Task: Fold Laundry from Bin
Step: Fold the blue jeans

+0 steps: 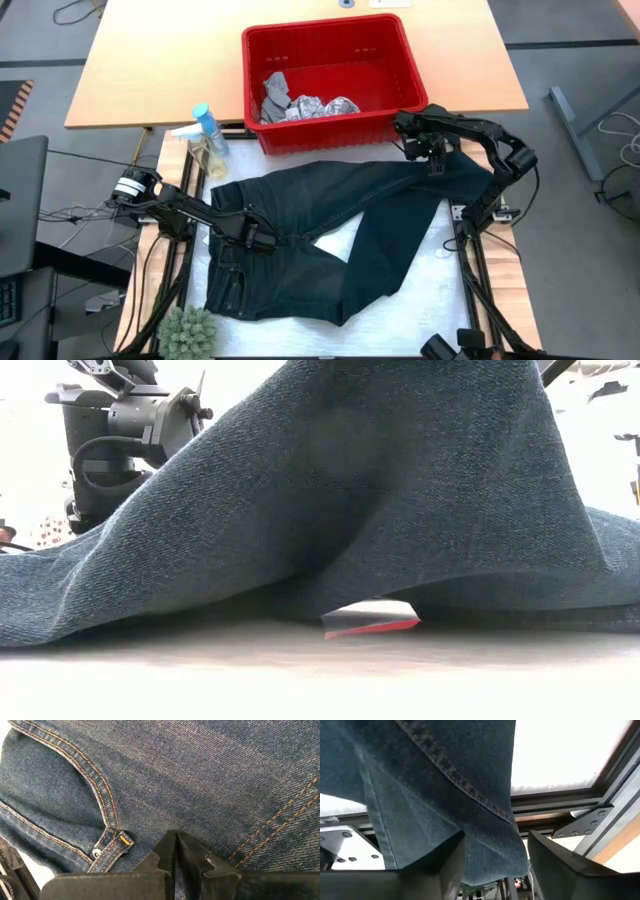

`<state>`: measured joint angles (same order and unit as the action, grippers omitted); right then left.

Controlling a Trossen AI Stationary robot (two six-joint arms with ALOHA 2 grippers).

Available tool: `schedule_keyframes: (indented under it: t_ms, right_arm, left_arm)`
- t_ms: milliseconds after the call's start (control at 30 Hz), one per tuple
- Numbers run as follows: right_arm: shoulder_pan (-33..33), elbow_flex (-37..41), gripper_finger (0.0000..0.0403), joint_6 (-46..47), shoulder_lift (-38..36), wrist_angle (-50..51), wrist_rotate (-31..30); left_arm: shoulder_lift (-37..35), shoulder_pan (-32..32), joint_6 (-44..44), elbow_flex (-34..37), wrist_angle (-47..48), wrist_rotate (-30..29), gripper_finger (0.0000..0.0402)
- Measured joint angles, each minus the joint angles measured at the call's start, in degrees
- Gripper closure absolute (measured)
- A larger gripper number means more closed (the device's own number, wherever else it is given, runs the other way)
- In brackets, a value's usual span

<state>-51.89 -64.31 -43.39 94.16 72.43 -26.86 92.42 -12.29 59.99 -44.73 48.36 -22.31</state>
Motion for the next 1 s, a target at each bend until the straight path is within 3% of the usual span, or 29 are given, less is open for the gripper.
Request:
schedule_keyframes:
  t_ms: [333,633,700,900,1000]
  right_arm:
    - [1.28,1.94,0.0382,1.79,0.24,-3.52,-2.16]
    - [6.82,-6.28,0.0385,11.12,-5.19,-1.76,-4.58]
    - [8.68,-8.8,0.0385,14.68,-6.78,-2.67,-9.76]
    - [14.73,-16.46,0.0385,20.61,-9.68,-5.69,-34.33]
    - [17.25,-18.27,0.0385,26.31,-11.62,-3.71,-35.57]
  left_arm:
    - [0.0,-0.04,-1.63,0.0,-0.04,-0.48,0.0401]
    - [0.0,-0.02,-1.86,0.02,-0.24,-0.81,0.0401]
    - [0.0,-0.02,-1.86,0.02,-0.36,-0.9,0.0401]
    - [0.02,-0.02,-2.21,0.02,-1.11,-1.12,0.0401]
    - [0.02,-0.02,-3.06,0.02,-1.12,-1.2,0.0401]
